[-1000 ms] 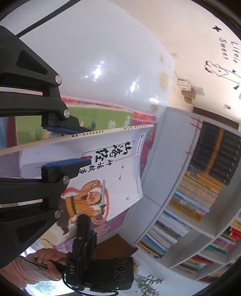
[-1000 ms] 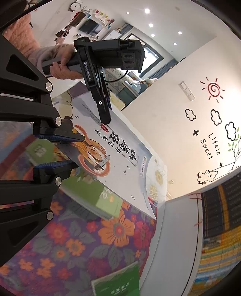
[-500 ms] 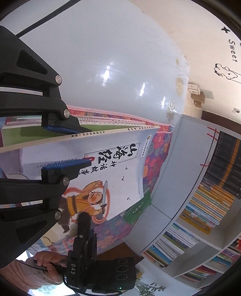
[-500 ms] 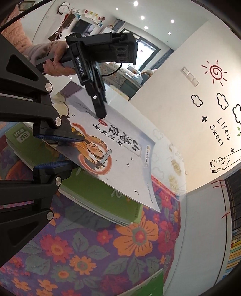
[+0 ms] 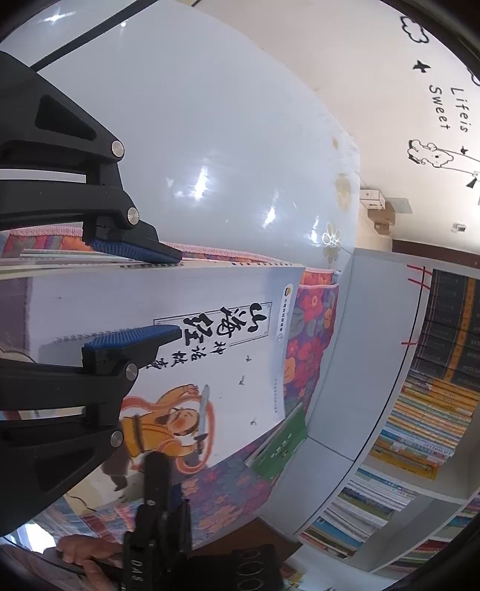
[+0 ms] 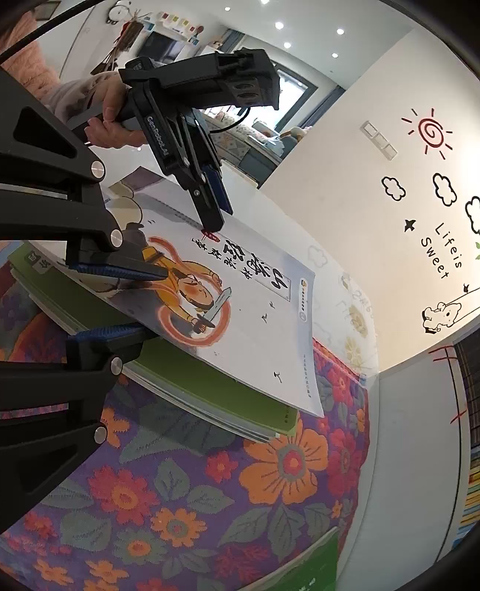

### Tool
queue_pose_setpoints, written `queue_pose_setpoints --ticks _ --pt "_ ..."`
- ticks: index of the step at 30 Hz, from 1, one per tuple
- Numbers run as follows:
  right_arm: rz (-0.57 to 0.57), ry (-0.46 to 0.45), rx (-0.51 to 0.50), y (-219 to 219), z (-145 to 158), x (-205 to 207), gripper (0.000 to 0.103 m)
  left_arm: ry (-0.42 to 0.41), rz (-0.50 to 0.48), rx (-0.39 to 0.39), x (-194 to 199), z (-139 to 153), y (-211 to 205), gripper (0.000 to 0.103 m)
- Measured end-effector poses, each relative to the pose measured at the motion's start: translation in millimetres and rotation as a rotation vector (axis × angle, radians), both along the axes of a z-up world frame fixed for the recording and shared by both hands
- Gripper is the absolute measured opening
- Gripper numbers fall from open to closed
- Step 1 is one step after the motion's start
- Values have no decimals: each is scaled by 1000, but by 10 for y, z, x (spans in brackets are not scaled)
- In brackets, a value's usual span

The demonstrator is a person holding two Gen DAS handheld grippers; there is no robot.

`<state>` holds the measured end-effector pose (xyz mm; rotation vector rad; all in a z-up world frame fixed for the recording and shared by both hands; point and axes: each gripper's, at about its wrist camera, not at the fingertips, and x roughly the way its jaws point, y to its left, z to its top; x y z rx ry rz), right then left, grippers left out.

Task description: Organize books

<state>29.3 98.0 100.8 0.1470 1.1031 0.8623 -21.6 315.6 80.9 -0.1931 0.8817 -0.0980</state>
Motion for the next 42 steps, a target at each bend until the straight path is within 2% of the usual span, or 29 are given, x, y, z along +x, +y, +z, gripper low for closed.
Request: queue_pose_setpoints --ticks 8,11,15,25,31,36,38,39,42 --pt "-7 14 -16 21 16 -27 24 -5 42 -61 2 11 118 31" --pt "-102 26 -55 -51 43 -50 25 -16 59 -76 -19 56 153 32" --pt "-120 12 -122 -55 78 -132 25 -36 76 -65 -67 147 139 32" --pt "-143 136 -33 -381 -49 -179 26 -90 52 -22 -170 485 -190 32" --pt "-257 127 31 -1002 5 -111 26 -80 -2 -22 -72 566 -687 32" --pt "-425 121 119 -1891 -1 64 26 -38 -55 -29 178 533 -1359 32" --pt "-488 149 164 -2230 -75 149 31 -16 -60 -13 324 469 -1687 34" --pt "-524 187 200 -2416 -143 222 37 -4 -64 -7 388 426 -1820 34" --pt "-588 281 325 -2843 -294 443 39 46 -83 -32 605 220 -2242 34"
